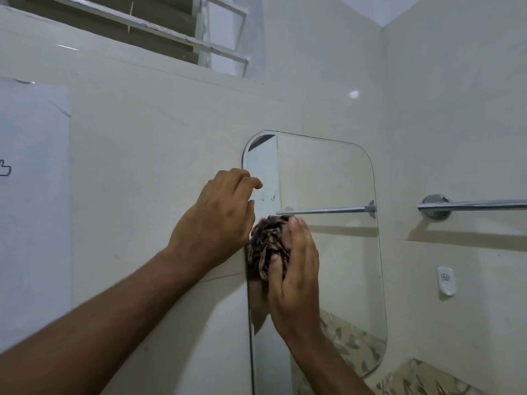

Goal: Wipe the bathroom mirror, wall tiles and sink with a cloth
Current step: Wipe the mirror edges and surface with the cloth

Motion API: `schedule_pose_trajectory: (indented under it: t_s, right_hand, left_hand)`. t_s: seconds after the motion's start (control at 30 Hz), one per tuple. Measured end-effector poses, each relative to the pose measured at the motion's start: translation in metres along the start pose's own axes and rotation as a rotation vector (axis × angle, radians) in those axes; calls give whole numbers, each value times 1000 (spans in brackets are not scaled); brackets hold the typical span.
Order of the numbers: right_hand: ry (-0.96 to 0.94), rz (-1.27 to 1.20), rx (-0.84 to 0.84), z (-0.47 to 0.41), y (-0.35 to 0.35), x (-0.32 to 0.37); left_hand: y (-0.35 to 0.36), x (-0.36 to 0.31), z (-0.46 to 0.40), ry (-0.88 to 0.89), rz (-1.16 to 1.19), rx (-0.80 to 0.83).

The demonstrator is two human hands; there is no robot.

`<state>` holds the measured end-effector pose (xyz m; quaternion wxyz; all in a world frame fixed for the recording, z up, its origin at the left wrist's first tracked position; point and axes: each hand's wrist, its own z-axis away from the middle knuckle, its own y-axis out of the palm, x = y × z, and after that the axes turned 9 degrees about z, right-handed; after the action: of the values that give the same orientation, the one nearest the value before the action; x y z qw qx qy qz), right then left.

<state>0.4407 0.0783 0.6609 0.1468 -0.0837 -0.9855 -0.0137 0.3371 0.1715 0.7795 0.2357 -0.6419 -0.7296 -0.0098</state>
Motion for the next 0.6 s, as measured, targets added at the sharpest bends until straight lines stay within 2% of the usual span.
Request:
schedule_pose_trajectory:
  t_s: [0.23,0.37,0.6]
  right_hand:
    - [-98,121,-30,-100,12,13]
    - [-114,42,-67,-153,11,9]
    - [-312,123,-16,-48,8,-12]
  left_hand:
    - [-4,-3,0,-7,21,13]
    - [-2,-3,-1,-56,78,-21]
    - [-2,-3,0,-62,117,-61]
